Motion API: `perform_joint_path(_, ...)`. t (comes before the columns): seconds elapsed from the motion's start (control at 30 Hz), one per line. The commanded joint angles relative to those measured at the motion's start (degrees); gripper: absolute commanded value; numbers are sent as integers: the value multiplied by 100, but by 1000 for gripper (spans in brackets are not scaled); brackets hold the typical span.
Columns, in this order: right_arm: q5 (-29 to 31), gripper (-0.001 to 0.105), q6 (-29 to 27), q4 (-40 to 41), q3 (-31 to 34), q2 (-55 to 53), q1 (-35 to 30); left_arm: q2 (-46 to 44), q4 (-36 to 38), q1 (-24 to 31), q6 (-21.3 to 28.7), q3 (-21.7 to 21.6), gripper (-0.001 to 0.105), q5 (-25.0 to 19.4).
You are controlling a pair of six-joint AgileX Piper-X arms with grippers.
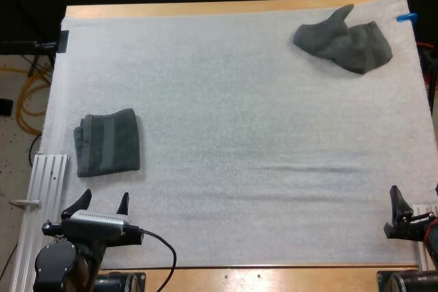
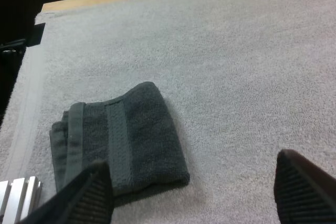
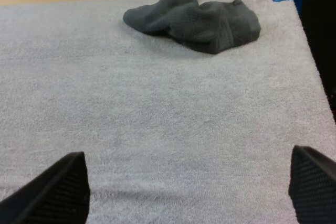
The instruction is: Pick towel from pile fold and stack
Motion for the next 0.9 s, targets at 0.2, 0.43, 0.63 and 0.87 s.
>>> perform_joint_path(0.2,-1,75,-18,-48,-32,-231,-32,-773,6,0,-58,-44,62,-77)
perform_joint_path(0.43,-1,75,-18,-48,-32,-231,-32,-773,6,-309,-58,-44,62,-77)
perform_joint_path(0.63,-1,75,-18,-48,-32,-231,-32,-773,6,-636,-58,-44,62,-77)
perform_joint_path(0.87,-1,75,-18,-48,-32,-231,-32,-773,6,-635,-58,-44,62,-77)
